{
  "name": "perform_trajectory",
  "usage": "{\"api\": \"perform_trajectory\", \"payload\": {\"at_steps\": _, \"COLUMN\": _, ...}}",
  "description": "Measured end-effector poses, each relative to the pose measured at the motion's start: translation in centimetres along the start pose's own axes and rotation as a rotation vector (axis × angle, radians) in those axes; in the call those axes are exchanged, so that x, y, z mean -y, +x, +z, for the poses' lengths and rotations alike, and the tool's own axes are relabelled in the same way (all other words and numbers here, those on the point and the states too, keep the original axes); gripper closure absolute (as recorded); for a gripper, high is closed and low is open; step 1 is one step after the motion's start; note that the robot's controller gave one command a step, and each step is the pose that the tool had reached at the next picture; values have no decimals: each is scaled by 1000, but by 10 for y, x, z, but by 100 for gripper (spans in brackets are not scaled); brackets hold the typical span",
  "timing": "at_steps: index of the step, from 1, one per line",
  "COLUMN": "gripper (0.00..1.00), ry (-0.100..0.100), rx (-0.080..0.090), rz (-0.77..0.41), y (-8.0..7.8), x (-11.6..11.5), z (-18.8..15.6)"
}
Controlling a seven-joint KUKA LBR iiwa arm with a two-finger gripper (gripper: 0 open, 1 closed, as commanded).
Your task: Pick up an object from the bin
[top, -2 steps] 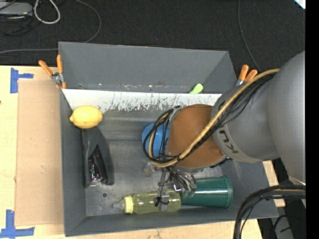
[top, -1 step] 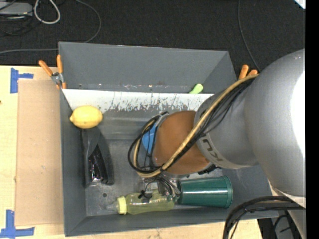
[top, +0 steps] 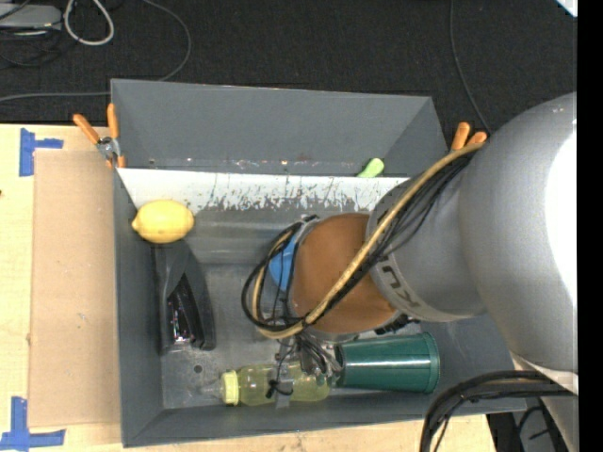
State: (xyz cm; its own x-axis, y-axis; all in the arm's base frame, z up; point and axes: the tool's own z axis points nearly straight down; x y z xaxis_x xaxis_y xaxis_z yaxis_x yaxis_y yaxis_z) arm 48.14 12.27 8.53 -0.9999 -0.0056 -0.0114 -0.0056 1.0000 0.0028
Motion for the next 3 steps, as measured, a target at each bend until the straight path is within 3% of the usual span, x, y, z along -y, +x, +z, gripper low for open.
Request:
{"api": "perform_trajectory", "payload": {"at_steps": 2, "gripper": 0, "ry": -6, "rx": 3, "rz": -28, "y": 3, "x": 11, "z": 11}}
{"api": "perform_trajectory", "payload": {"at_steps": 3, "gripper": 0, "ry": -6, "rx": 1, "rz": 22, "y": 4, "x": 23, "z": 11}}
